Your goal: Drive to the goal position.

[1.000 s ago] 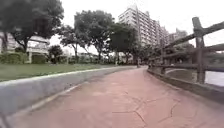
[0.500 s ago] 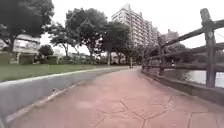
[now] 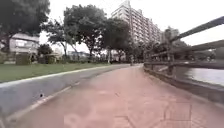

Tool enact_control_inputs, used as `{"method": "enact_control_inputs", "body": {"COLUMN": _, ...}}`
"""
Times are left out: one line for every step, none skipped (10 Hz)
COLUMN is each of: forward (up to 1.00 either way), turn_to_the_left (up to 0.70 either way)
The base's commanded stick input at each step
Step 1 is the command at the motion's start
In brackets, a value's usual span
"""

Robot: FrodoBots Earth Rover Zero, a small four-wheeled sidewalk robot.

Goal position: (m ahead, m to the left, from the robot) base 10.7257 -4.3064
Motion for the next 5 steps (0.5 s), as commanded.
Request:
{"method": "enact_control_inputs", "body": {"forward": 1.0, "turn_to_the_left": 0.0}}
{"method": "enact_control_inputs", "body": {"forward": 1.0, "turn_to_the_left": 0.0}}
{"method": "enact_control_inputs", "body": {"forward": 1.0, "turn_to_the_left": -0.16}}
{"method": "enact_control_inputs", "body": {"forward": 1.0, "turn_to_the_left": -0.33}}
{"method": "enact_control_inputs", "body": {"forward": 1.0, "turn_to_the_left": -0.39}}
